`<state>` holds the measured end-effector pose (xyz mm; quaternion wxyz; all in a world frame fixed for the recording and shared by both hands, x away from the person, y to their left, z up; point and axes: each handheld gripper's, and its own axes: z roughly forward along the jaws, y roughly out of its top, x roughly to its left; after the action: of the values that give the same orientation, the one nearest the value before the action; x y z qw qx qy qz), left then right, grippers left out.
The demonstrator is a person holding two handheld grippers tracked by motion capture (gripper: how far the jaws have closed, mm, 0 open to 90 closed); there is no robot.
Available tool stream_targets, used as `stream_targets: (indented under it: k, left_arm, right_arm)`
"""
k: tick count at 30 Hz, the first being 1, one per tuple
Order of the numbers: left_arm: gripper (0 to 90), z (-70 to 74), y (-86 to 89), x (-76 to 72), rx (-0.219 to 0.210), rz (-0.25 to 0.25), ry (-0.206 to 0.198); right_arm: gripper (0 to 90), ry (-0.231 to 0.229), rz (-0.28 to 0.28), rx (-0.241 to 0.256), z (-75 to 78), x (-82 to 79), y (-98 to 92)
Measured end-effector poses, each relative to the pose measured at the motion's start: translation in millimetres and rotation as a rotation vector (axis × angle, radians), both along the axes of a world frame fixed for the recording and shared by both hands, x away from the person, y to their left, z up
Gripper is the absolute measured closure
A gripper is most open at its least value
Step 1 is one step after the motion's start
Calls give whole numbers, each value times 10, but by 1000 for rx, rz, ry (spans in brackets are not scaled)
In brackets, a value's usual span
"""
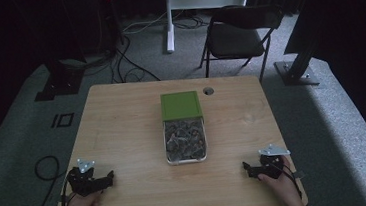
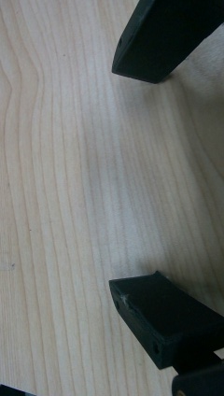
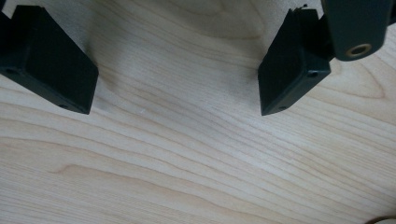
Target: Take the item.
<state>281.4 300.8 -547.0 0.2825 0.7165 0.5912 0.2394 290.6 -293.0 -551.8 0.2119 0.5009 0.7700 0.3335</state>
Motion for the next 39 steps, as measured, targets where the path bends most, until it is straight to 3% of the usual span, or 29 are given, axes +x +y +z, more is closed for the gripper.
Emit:
stream_targets:
  k: [5,8,11,28,39]
  left_arm:
    - [17,0,4,0,-2,-1,-1]
    - [17,3,33,-1,-26,-1,-5]
    - [17,0,26,1,4,-23,0]
    - [17,0,29,2,3,-27,-1]
    - [17,-1,33,4,3,-34,-1]
  right_arm:
    - [119,0,0,0,0,0,0]
    - [118,1,0,0,1,-1,1]
    - [118,1,0,0,1,-1,1]
    - [133,-1,-20,23,8,0,-19]
    - [132,-33,-25,27,139,-15,-2]
